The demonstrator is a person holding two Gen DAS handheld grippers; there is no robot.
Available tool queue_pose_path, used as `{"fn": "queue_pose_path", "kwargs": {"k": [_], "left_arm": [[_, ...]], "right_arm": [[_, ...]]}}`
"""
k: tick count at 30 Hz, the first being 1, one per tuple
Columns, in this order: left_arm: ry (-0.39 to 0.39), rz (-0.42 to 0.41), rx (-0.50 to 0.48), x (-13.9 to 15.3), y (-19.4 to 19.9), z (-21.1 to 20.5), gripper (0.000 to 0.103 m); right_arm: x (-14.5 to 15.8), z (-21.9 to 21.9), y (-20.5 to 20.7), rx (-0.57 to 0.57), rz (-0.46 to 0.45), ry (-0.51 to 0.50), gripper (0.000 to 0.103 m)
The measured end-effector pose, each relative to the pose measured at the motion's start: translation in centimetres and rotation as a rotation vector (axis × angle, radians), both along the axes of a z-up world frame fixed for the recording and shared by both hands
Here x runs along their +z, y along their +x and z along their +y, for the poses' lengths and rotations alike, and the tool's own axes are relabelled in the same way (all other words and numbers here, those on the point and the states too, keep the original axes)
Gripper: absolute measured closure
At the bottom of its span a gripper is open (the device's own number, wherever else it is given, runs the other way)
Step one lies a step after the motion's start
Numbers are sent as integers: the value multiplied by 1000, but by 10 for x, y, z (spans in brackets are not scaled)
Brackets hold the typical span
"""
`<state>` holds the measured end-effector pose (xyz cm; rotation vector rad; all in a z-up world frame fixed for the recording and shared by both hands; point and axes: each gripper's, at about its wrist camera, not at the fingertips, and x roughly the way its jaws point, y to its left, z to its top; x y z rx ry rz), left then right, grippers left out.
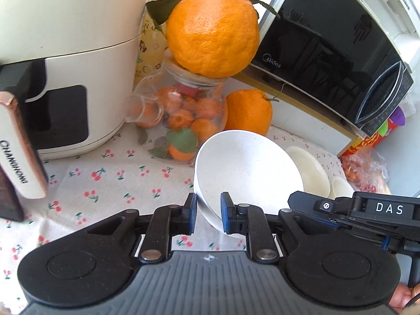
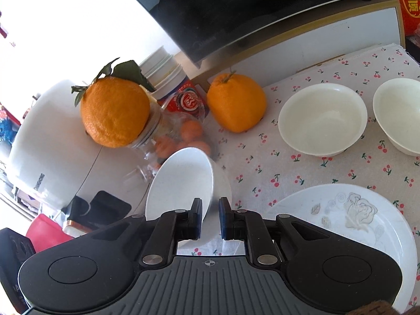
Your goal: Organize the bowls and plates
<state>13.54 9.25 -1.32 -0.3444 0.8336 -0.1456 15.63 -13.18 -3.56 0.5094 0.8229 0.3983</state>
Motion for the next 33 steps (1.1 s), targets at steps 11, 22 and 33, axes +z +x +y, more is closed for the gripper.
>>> {"fn": "queue_pose_path", "kwargs": {"k": [11,22,33], "left_arm": [[21,93,-3,-13,-13,17,86],[45,121,16,-14,-10,21,86],[49,136,17,-19,-6,18,86]], "right_arm": [[-10,25,-18,71,40,-56,89],[-20,39,-15,96,54,-92,89],[-27,42,-10,92,62,-118,88]]}}
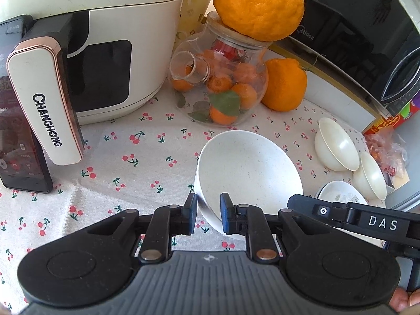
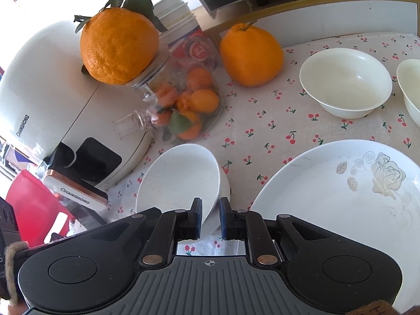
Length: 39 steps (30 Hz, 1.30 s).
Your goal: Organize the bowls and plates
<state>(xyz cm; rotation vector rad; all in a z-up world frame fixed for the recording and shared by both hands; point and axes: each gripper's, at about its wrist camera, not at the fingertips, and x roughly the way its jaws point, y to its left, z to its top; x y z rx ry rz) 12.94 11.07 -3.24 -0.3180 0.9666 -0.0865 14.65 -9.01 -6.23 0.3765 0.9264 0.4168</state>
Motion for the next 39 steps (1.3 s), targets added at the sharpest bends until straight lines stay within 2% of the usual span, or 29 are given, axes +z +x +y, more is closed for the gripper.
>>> {"fn": "queue_pose_path", "kwargs": {"k": [2,4,11,17,20,22,25,29,31,32,35,37,39], "left_arm": [[4,1,-1,0,0,-1,85],[5,-1,-1,0,0,-1,79],[24,-19,-2,2,-2,-2,75],[45,-35,-5,6,-1,-3,66],[59,-45,-5,9,-2,-5,58],[68,-54,1,11,-3,-5,48],[80,-65,11,13,-4,-6,38],[95,-78,25,16,-7,-10,25],[109,-89,39,17,-8,-13,10],[118,-94,55,17,-8,-14,8],[126,-98,73,19,-10,-25,5],[138,-106,52,21,-13,-35,1],[164,-116,24,24,-13,-47,1]], "right_arm": [[0,0,0,0,-1,-1,86],[0,0,0,0,-1,0,86],[2,0,0,-5,-3,2,85],[7,-3,-1,-7,-15,5,85],[9,-6,-2,-13,-20,10,80],[11,-9,-2,-15,-24,11,79],[15,-16,-4,-20,-33,8,77],[20,-33,-6,-31,-53,14,63],[23,-45,-9,-44,-65,15,53],[25,-50,-9,-52,-70,15,46],[29,-72,-12,-82,-97,17,32],[31,-89,-13,-108,-114,9,27],[32,-111,-13,-150,-133,-3,21]]}}
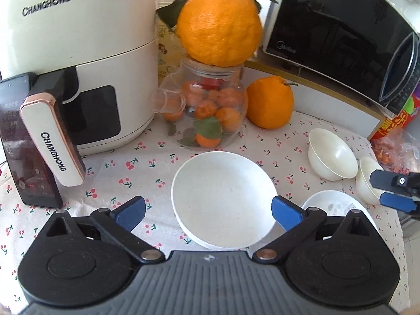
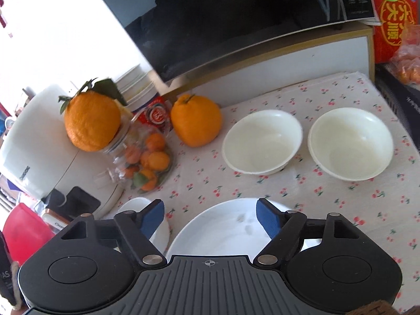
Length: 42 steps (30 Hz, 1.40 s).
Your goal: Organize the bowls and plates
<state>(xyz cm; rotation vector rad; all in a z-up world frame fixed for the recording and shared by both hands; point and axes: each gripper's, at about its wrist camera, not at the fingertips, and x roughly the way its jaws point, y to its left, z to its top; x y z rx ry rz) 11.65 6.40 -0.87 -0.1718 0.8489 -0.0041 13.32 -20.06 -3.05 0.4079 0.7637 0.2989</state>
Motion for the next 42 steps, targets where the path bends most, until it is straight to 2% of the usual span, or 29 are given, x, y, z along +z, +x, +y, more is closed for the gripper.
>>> {"fn": "queue_pose_path", "kwargs": {"k": [5,12,21,29,35,42], "left_arm": [[32,-12,-68,7,7,-30,1],[0,-3,-126,11,30,-78,1],[-43,13,-227,9,58,-148,1],[-146,74,-250,-5,79,-191,2],[-172,83,-235,-11,85,-206,18],[-205,85,-238,-19,91,-216,46]], "right_arm": [[-2,-50,4,-105,-16,-28,18],[-14,-108,8,-213,8,-6,18],[-25,-151,16,-316,44,81,18],[-40,-169,27,-354,87,171,18],[-49,-180,34,-369,114,300,21],[-58,-184,40,-390,138,330,40]]}}
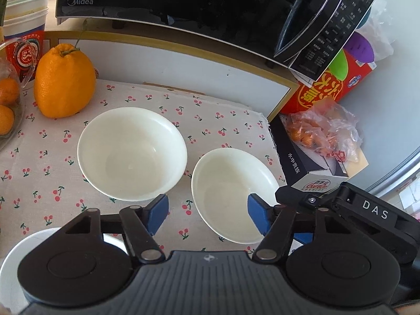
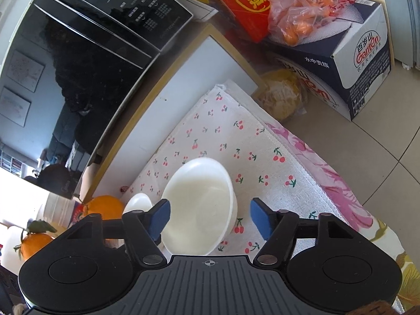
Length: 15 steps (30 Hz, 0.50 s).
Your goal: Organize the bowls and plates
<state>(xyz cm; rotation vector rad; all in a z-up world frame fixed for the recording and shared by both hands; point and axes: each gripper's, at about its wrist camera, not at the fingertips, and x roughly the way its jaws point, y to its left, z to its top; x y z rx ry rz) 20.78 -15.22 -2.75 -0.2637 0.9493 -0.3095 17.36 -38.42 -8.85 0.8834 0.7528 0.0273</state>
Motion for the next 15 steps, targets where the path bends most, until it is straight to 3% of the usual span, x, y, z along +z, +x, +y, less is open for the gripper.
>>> {"fn": "queue_pose_path", "kwargs": {"k": [4,15], "left_arm": [[-20,12,-7,-4,4,-4,61],[46,-21,-8,-9,7,-11,81]], "right_arm": [[-2,2,2,2,7,7,51],[-9,0,5,-21,25,10,78]]}}
